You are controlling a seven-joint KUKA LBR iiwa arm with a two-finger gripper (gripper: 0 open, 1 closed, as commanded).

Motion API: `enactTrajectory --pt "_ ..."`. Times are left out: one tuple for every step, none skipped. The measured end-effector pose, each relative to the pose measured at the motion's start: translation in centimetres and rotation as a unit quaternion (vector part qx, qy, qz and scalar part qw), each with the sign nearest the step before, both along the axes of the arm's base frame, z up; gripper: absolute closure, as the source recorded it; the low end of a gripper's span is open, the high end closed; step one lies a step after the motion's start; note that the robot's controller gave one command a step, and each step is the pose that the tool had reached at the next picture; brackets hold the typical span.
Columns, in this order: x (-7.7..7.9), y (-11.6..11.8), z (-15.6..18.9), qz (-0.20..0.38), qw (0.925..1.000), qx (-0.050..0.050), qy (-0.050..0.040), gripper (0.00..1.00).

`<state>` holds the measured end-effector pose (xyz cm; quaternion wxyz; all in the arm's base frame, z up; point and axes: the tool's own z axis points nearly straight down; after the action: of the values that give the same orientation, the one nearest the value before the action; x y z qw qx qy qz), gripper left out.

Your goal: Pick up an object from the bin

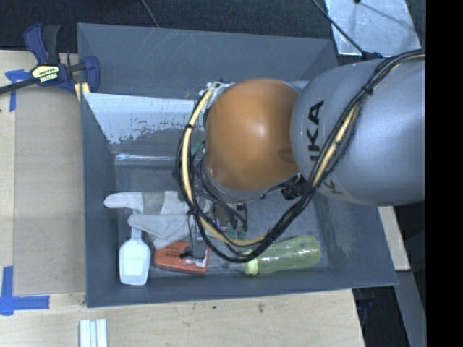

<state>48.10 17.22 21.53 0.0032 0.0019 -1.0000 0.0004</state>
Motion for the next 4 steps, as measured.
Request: enactTrajectory --pt "0.0 -0.1 0.3 -0.001 1.0 0.001 -0.002 0.0" --pt "3.1 -0.9 -1.1 0.027 0.9996 0.001 -0.0056 0.0" --pt "1.9 -3.2 -7.1 -0.004 1.0 0.001 -0.0067 0.0" --pt "5.2 -7.9 -12.6 -0.066 0.9978 0.001 -0.0056 0.0"
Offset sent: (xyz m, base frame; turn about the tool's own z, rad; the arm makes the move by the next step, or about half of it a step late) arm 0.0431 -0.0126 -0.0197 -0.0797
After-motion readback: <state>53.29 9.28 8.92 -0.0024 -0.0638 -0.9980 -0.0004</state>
